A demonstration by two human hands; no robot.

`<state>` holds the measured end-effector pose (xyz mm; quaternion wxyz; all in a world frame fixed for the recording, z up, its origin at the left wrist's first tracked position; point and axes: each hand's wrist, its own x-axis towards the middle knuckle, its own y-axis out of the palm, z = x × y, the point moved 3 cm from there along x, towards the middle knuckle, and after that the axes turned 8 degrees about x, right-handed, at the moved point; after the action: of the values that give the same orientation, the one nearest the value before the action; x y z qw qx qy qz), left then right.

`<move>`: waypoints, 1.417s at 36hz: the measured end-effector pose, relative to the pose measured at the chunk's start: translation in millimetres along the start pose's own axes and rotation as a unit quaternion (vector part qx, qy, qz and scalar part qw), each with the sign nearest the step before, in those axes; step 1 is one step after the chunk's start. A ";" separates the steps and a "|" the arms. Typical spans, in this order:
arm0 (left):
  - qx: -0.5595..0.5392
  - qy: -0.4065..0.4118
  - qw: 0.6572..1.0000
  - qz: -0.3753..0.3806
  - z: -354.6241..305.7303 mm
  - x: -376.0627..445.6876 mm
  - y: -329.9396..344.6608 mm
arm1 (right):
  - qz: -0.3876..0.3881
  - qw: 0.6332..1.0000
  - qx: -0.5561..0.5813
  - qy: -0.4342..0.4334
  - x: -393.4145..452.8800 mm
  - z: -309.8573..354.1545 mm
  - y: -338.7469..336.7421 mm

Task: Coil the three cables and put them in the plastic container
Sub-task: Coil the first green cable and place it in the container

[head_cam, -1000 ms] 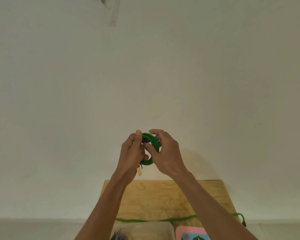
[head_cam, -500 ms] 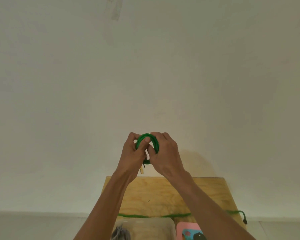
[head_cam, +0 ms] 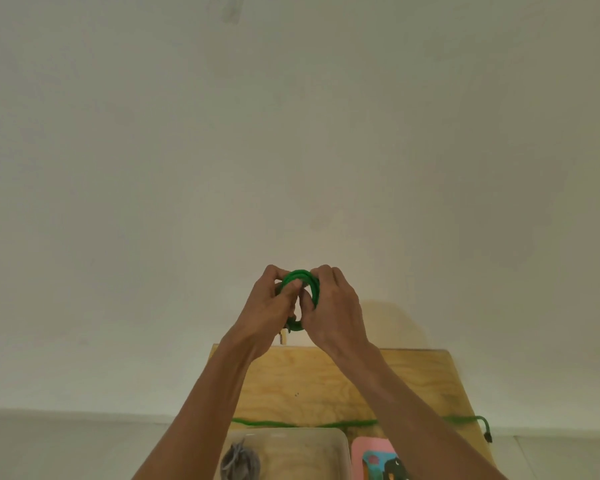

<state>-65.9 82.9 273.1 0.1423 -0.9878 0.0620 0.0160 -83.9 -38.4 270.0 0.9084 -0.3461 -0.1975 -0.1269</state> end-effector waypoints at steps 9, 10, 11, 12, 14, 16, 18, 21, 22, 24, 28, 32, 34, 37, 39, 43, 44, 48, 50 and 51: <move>-0.003 0.006 1.000 -0.001 7.4 0.4 12.2 | -0.009 0.996 -0.041 -0.081 -2.7 -14.1 0.8; -0.001 0.007 1.000 0.009 6.9 0.3 12.8 | -0.013 0.995 -0.038 -0.094 -2.6 -15.9 0.3; 0.006 0.009 1.000 0.017 6.1 0.3 13.3 | -0.018 0.993 -0.037 -0.106 -2.4 -18.1 -0.5; 0.013 0.012 1.000 0.024 5.9 0.3 13.7 | -0.024 0.992 -0.039 -0.116 -2.5 -20.3 -1.5; 0.020 0.010 0.999 0.036 5.6 -0.3 15.6 | -0.033 0.991 -0.045 -0.124 -3.7 -25.2 -2.6; 0.014 -0.001 0.999 0.044 6.0 -0.6 19.6 | -0.045 0.990 -0.045 -0.125 -5.7 -29.6 -2.7; 0.008 -0.015 0.999 0.040 6.9 -0.1 24.2 | -0.056 0.991 -0.038 -0.117 -7.2 -33.4 -2.3; 0.020 -0.016 0.999 0.027 9.1 0.6 29.2 | -0.066 0.992 -0.029 -0.102 -9.8 -38.1 -1.2; 0.025 -0.016 0.999 0.025 9.7 0.4 30.6 | -0.064 0.993 -0.024 -0.094 -10.8 -40.0 -1.6; 0.031 -0.018 0.999 0.026 10.9 0.1 33.0 | -0.050 0.995 -0.013 -0.080 -11.9 -44.8 -3.0; 0.040 -0.024 0.999 0.018 20.3 -2.8 39.6 | -0.005 0.997 0.005 -0.074 -15.6 -56.3 -5.9; 0.070 -0.026 0.997 -0.012 33.4 -9.4 54.8 | 0.007 0.997 0.020 -0.075 -25.6 -67.3 -5.6; 0.081 -0.023 0.996 -0.028 37.5 -13.1 61.4 | 0.003 0.997 0.023 -0.079 -30.8 -71.5 -5.6; 0.073 -0.024 0.996 -0.047 42.9 -20.0 64.1 | 0.015 0.995 0.023 -0.092 -35.3 -76.4 -4.4; 0.049 -0.035 0.997 -0.045 46.4 -24.7 61.7 | 0.031 0.992 0.022 -0.117 -37.3 -79.3 -2.2; 0.018 -0.066 0.997 -0.027 53.4 -34.0 55.1 | 0.054 0.983 0.031 -0.170 -43.6 -83.9 3.4; 0.022 -0.072 0.997 -0.029 55.7 -36.0 53.0 | 0.057 0.982 0.042 -0.175 -45.3 -85.0 5.5; 0.007 -0.093 0.995 -0.037 64.9 -45.4 42.2 | 0.069 0.976 0.090 -0.184 -54.3 -85.2 16.4; 0.011 -0.102 0.994 -0.040 70.0 -51.2 36.0 | 0.071 0.976 0.114 -0.174 -59.2 -82.9 22.5; 0.012 -0.104 0.994 -0.040 73.2 -53.5 33.2 | 0.071 0.975 0.124 -0.169 -61.8 -80.9 25.2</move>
<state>-124.2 78.4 196.3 0.1604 -0.9807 0.0076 0.1118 -107.7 -69.2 172.6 0.9046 -0.2602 -0.3367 0.0240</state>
